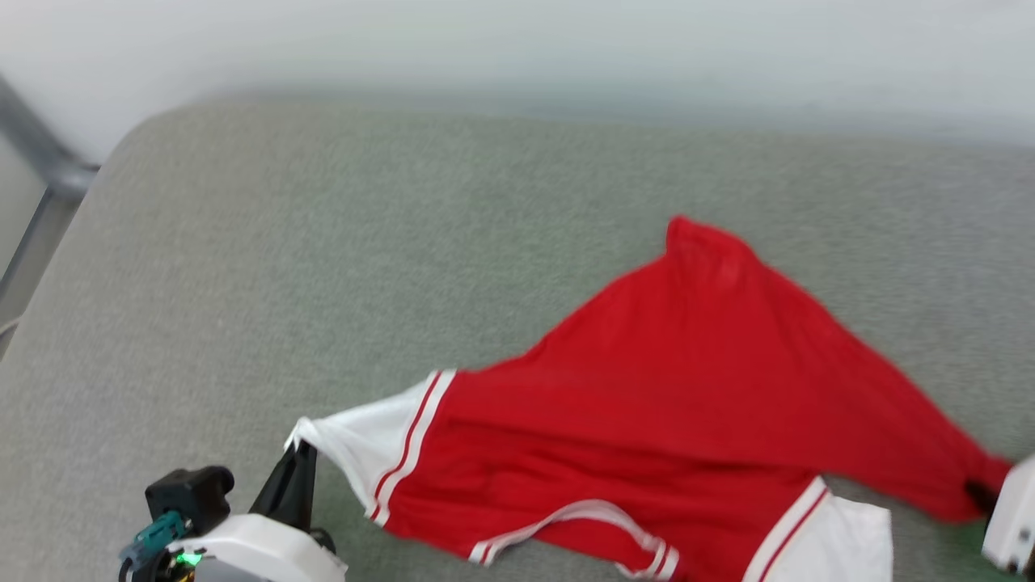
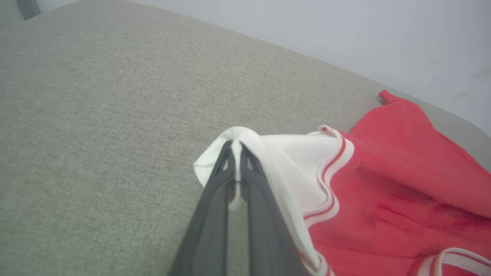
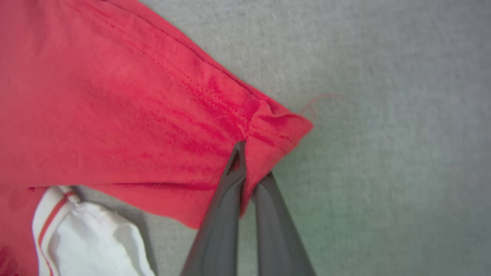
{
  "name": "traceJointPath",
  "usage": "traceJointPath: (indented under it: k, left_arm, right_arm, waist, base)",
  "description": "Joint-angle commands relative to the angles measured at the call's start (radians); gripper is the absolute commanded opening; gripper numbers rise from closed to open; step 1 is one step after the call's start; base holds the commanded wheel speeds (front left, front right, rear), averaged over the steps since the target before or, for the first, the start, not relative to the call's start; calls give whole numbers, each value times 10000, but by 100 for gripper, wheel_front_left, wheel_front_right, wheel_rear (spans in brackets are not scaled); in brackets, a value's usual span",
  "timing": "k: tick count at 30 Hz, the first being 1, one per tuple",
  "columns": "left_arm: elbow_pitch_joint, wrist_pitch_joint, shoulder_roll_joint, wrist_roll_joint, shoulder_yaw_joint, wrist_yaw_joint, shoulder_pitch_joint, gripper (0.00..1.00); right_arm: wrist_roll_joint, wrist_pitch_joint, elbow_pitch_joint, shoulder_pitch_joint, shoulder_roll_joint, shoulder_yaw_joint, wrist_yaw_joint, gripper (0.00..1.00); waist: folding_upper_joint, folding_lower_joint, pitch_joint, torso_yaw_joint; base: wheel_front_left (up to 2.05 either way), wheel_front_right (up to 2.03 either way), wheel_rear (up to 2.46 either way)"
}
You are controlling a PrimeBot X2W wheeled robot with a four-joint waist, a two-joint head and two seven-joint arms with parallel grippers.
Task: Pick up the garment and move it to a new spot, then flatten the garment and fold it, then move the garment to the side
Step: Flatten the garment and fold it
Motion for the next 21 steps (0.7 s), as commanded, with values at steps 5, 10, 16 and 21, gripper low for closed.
traceJointPath:
  k: [5,10,16,21]
  left_arm:
    - [-78,475,313,-222,-40,233,829,0]
    - [-80,688,440,-321,-81,261,1058,0]
    - [34,752,454,-378,-151,158,980,0]
    - [30,732,431,-220,-181,238,679,0]
  right_arm:
    - [-370,-76,-1603,3253,1962,-1058,-18,0]
    - [-84,-275,-1860,4232,2600,-1332,-18,0]
    - [261,-2018,-1976,3801,2664,-1364,-15,100]
    - [110,-4525,-2209,3152,2352,-682,-14,100]
  waist:
    - [-1,1,-1299,-1071]
    - [-1,1,-1501,-1214]
    - [-1,1,-1521,-1156]
    - [-1,1,-1374,-1017]
  base:
    - [0,0,0]
    - [0,0,0]
    - [0,0,0]
    - [0,0,0]
